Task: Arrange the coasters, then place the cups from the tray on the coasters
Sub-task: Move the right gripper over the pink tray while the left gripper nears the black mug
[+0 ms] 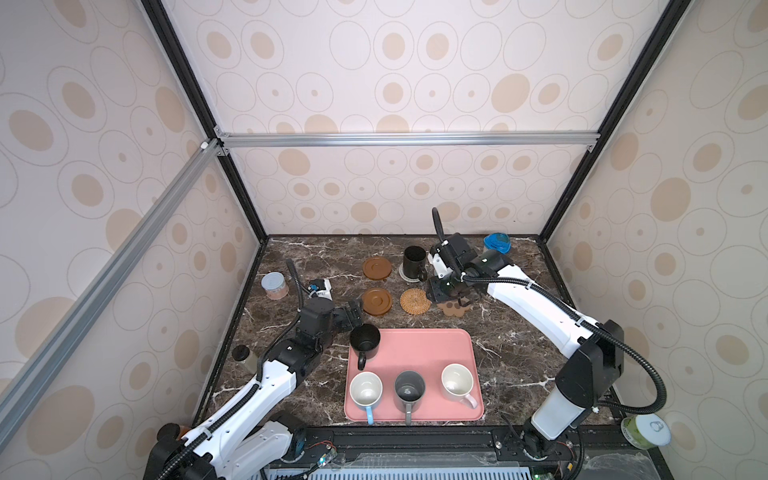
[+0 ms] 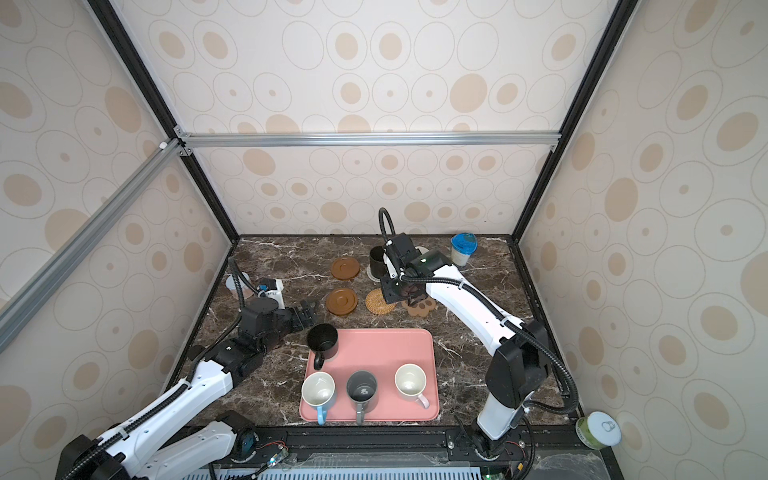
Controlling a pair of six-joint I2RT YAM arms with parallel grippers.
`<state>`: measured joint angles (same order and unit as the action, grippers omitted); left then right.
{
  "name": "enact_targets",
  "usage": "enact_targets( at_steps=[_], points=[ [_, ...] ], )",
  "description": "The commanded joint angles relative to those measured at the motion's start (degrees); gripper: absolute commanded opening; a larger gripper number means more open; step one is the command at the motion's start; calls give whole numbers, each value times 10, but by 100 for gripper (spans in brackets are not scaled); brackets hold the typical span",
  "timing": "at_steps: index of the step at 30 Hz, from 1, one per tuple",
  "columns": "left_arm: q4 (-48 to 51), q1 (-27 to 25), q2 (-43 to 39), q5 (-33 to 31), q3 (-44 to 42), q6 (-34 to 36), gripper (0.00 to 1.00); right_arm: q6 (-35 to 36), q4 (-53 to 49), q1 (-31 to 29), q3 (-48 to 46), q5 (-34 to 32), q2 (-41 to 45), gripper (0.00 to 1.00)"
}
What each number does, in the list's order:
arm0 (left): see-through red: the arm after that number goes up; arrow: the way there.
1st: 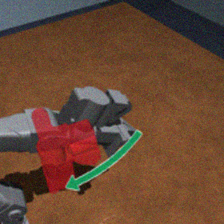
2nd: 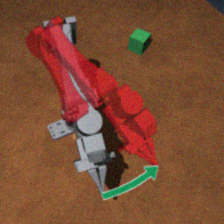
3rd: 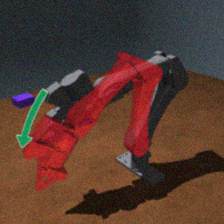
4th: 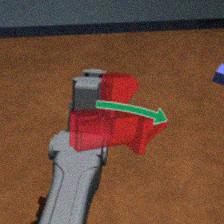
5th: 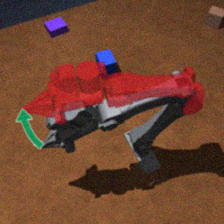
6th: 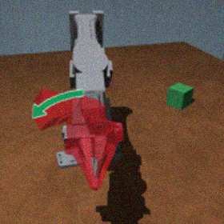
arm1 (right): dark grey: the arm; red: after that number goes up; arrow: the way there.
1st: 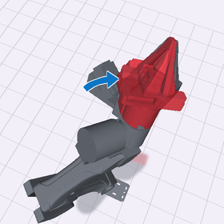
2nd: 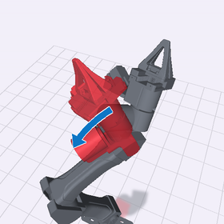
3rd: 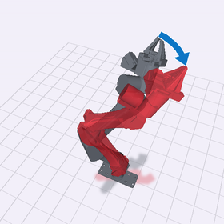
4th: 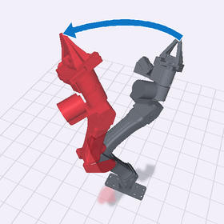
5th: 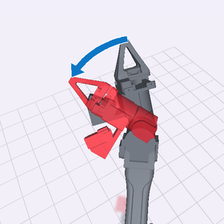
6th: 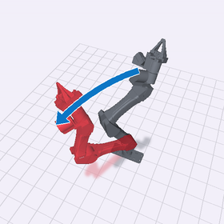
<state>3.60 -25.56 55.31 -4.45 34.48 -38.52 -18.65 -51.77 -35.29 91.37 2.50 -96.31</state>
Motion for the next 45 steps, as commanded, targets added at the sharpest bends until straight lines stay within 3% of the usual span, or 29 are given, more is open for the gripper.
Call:
enact_targets(
  at_steps=[1,7,12,18,33,45],
  points=[
    [44,7,6,-6,40,13,100,-29,-27,-15,4,-13,15,46],
    [52,7,21,7,42,-37,100,-64,-51,-40,-6,-9,35,46],
    [66,8,45,25,43,9,100,-86,-32,-57,-51,-33,69,46],
    [59,9,18,12,41,3,100,-119,-25,-71,-71,-36,88,46],
    [172,6,37,46,131,68,99,-106,-27,-80,-90,-37,99,48],
    [177,-2,10,43,105,27,99,-101,-29,-84,-100,-10,99,49]
  ],
)
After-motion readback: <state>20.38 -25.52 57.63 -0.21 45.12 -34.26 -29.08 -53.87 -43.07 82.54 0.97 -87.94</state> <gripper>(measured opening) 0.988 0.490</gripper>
